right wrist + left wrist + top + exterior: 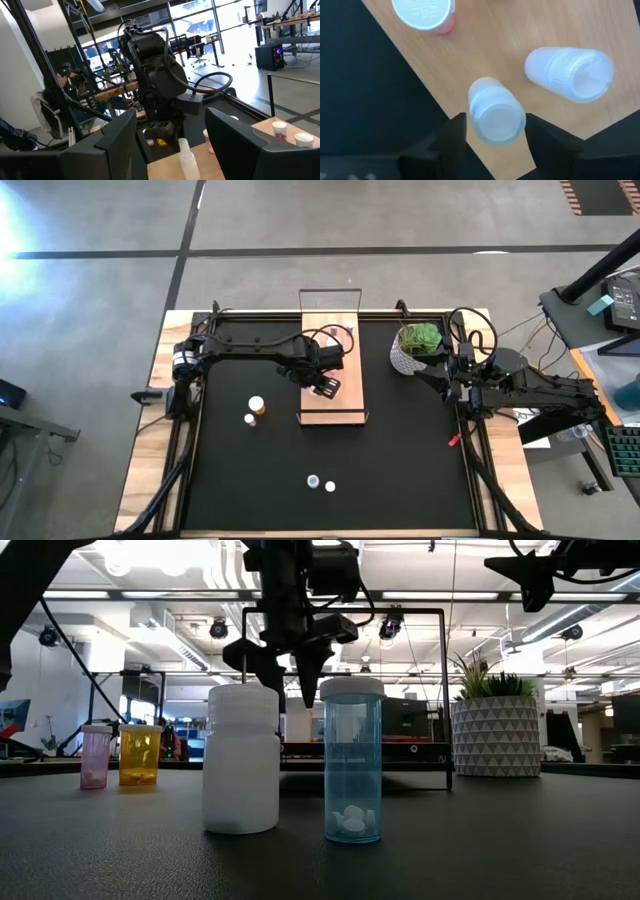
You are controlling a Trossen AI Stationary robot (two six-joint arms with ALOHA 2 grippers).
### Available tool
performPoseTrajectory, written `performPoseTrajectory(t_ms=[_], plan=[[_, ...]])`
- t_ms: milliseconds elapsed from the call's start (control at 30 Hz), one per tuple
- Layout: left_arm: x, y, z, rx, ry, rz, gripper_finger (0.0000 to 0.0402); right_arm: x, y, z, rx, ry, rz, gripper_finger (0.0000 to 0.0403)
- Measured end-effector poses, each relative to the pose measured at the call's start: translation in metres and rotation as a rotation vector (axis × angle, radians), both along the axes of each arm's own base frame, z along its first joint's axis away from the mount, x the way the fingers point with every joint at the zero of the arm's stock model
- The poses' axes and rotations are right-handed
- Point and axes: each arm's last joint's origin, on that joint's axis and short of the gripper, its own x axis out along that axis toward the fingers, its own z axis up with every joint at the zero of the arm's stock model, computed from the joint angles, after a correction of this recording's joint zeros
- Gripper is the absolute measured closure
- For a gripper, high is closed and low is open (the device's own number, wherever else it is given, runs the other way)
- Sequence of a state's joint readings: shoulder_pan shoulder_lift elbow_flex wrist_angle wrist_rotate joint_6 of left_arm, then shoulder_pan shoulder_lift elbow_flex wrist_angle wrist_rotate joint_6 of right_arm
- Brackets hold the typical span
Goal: Pick and place medicine bottles onto shelf by color
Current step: Put the left white pill bottle on the shelf aligned with the white pill bottle, then move the pink pill bottle to the bottom middle of the table
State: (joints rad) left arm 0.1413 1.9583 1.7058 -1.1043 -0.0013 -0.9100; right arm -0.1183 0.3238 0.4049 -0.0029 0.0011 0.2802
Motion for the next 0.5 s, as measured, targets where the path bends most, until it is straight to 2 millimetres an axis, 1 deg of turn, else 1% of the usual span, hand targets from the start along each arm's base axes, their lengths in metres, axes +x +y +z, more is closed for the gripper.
performPoseTrajectory(t_ms=[167, 233, 367, 500], plan=[[0.001, 0.000, 0.001, 0.002, -0.014, 0.000, 0.0189, 0.000, 0.000, 0.000, 0.000, 0.000, 0.000, 0.0177], [0.001, 0.000, 0.006, 0.005, -0.034, -0.001, 0.0183, 0.000, 0.000, 0.000, 0.000, 0.000, 0.000, 0.0177], [-0.001, 0.000, 0.021, 0.014, -0.083, -0.007, 0.0180, 0.000, 0.000, 0.000, 0.000, 0.000, 0.000, 0.0177], [-0.011, -0.002, 0.043, 0.028, -0.142, -0.026, 0.0180, 0.000, 0.000, 0.000, 0.000, 0.000, 0.000, 0.0177]])
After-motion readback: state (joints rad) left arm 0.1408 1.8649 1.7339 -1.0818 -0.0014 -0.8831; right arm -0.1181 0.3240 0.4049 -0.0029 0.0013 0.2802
